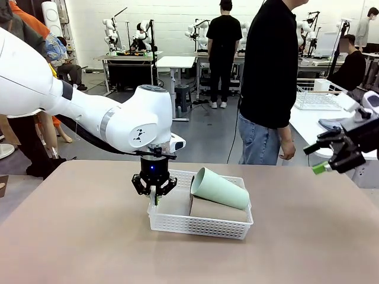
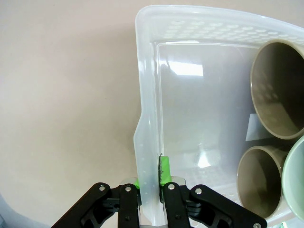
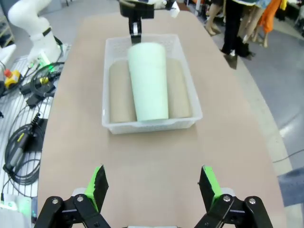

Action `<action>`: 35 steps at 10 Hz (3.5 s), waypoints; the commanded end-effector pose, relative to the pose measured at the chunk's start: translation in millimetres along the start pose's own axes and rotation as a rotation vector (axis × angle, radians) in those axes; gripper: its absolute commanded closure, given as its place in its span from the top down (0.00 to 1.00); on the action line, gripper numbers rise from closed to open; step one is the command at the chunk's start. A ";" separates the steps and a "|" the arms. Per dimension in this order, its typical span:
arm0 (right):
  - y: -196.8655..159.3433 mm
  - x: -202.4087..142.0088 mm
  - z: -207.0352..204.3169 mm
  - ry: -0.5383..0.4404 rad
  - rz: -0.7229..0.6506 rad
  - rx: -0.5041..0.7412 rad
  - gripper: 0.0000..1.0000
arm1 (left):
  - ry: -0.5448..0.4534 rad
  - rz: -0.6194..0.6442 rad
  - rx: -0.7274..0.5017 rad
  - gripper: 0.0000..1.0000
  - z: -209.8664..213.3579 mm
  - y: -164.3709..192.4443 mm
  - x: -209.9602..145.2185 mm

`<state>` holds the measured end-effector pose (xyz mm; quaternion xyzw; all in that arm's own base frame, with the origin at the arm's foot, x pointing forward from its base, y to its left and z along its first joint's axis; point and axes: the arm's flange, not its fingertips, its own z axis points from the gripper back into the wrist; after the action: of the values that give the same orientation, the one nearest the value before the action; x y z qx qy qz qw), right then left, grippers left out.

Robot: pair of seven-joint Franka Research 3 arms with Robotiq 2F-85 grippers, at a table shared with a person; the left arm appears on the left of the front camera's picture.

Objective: Clean and organize the cups into the basket.
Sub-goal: Pick up the Reusable plastic cup from the right side of the table and stack it inside the Organizing basket in the center of the table, then move the Organizing basket back to the left side of the table.

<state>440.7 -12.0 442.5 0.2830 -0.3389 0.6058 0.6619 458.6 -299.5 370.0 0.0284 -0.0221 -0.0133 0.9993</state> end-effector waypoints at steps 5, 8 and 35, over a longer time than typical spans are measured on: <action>2.0 -6.7 -2.9 -0.012 0.038 -0.001 1.00 | -0.007 0.004 0.003 0.00 2.7 -0.6 -0.3; 2.0 -6.7 -2.9 -0.012 0.038 -0.001 1.00 | -0.007 0.004 0.003 0.00 2.7 -0.6 -0.3; 33.4 -152.6 153.0 -0.578 -1.363 0.237 1.00 | -0.007 0.004 0.003 0.00 2.7 -0.6 -0.3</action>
<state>379.0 -184.8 406.1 0.5662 -0.1848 0.1119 0.7955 458.7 -299.3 370.1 0.0284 -0.0222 -0.0131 0.9993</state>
